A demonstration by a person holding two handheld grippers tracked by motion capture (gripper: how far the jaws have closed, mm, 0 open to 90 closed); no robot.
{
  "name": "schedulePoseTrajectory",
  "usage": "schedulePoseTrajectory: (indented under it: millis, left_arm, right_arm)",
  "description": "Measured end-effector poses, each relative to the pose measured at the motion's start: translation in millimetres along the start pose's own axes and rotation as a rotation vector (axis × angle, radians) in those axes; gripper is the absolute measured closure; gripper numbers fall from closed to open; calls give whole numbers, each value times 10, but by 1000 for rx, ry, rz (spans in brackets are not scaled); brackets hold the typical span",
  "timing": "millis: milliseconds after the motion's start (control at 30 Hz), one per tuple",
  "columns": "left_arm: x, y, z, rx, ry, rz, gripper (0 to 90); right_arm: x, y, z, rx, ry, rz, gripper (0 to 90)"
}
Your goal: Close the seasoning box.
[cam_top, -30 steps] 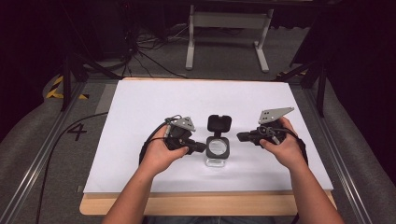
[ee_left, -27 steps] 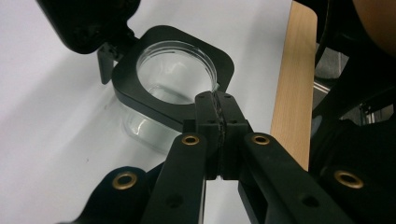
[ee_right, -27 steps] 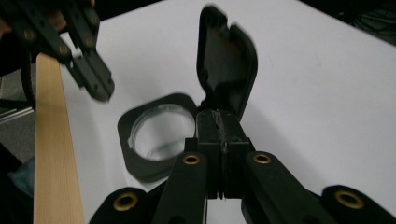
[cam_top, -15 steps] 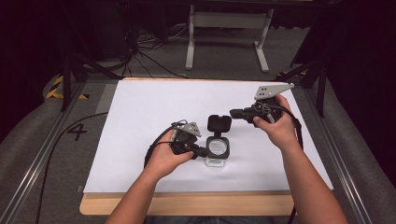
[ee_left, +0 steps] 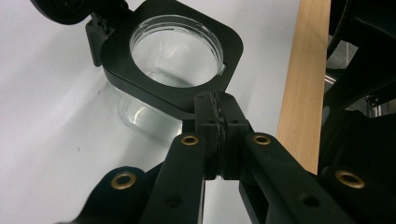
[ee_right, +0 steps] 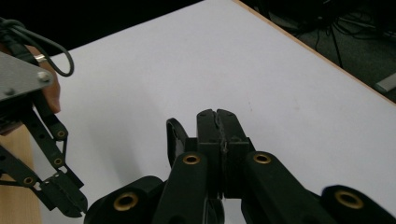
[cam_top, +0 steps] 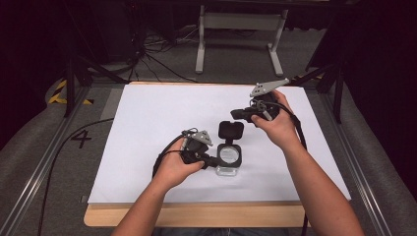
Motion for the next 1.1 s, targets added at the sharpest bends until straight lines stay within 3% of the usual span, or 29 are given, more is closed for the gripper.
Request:
schedulePoseTrajectory:
  millis: [33,233,367,600,800,1100]
  left_arm:
    - [6,-30,10,-21,5,17,893]
    - [5,-34,-1,-7,7,10,892]
    - [3,-42,-1,-14,14,6,893]
    - [5,-43,-2,-15,13,3,894]
    - [5,-42,-16,0,11,0,890]
    - [-37,-69,-47,37,13,-23,863]
  right_arm:
    - [-12,-18,-11,7,1,-3,899]
    - [-37,-54,-64,43,-21,-6,900]
    - [-25,-68,-90,62,-11,-28,900]
    - [13,-39,-109,48,-5,-28,900]
    - [124,-5,-150,45,5,1,900]
    - [400,5,-330,57,33,57,900]
Point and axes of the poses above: each handheld gripper's, and its own axes: y roughly backward along the jaws, z roughly out of its top, x roughly to its left, the point moved 9 cm from there along -y, roughly forward along the jaws, and after that the axes turned 3 degrees about y, right-handed, at the moved point
